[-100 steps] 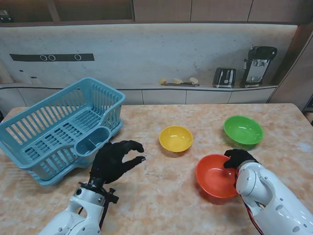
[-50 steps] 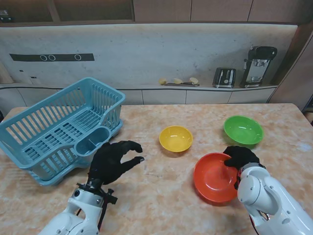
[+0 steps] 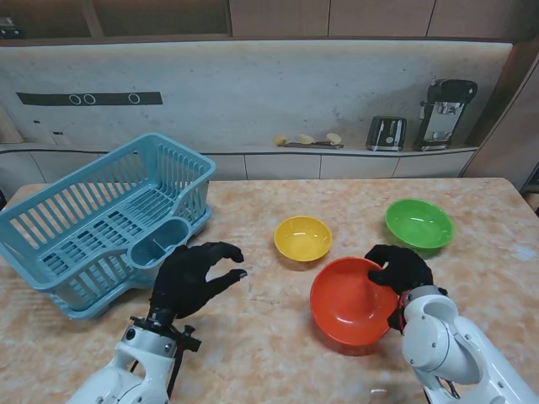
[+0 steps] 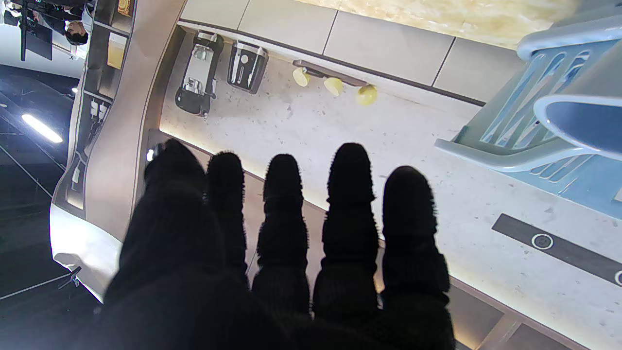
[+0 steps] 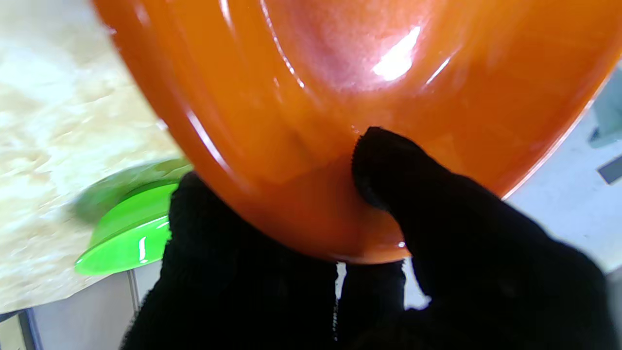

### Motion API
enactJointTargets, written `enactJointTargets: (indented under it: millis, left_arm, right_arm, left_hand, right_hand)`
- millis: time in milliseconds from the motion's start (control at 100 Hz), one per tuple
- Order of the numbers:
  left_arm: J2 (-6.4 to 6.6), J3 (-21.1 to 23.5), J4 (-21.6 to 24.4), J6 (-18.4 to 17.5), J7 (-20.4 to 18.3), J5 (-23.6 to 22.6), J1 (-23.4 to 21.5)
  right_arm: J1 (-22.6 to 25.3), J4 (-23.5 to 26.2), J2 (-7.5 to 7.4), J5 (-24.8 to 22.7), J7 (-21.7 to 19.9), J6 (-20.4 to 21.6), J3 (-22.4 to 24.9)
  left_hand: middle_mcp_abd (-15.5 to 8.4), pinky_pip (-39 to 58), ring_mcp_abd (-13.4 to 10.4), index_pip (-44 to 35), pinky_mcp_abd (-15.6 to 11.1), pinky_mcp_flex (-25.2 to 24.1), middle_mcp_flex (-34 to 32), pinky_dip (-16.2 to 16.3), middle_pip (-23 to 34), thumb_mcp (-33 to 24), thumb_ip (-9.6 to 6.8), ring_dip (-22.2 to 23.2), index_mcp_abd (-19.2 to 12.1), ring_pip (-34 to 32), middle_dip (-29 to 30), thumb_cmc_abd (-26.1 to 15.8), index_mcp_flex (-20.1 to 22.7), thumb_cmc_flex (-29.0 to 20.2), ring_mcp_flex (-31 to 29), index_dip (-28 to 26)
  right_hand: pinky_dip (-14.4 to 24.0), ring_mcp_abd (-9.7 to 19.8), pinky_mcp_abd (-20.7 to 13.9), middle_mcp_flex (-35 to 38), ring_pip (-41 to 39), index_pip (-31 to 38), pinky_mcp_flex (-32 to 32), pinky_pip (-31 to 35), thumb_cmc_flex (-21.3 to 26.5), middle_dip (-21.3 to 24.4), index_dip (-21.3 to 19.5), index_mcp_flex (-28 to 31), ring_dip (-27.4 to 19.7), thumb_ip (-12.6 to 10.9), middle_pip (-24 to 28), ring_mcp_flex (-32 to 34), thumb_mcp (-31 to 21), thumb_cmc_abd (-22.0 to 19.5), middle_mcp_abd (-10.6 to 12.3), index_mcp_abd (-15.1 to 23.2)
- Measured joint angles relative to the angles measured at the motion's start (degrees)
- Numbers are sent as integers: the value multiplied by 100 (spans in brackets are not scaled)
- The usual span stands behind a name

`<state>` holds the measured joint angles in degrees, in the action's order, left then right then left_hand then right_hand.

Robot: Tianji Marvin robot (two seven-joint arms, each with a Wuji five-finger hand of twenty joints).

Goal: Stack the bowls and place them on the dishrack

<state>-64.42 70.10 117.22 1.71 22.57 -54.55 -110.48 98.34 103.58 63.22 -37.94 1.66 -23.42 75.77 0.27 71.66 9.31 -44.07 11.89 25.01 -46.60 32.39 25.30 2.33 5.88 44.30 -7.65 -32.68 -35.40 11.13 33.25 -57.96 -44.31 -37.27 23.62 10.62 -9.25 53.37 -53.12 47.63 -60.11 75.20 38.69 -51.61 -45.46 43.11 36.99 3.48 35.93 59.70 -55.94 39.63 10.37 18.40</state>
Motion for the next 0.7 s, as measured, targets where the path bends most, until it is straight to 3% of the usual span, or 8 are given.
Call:
enactJointTargets:
  millis: [240,700]
  left_arm:
    - [-1,2,25,2,0,0,-12]
    - [-1,-2,74,16,-30,-1,-20]
  right_arm:
    - [-143,-63,26,428,153,432,-378]
    - [-1187,-1161,139,1041,309,1117,-1625]
  left_hand:
    - [1,0,1,0,0,0,-75,0,-2,0,0,0,0,0,0,0,1,0,-52,0]
    - [1,-1,2,0,1,0,-76,0,-2,0,0,0,0,1,0,0,1,0,-53,0]
  right_hand:
    - [0,0,-6,1,4,-43,-43,60,2,0,-2,2,0,55,0,71,41,0,-13,-1]
    - [-9,4,-13,1,12,-74,-52,63,5,15,16,2,0,56,-1,96,141,-89,-14,-2]
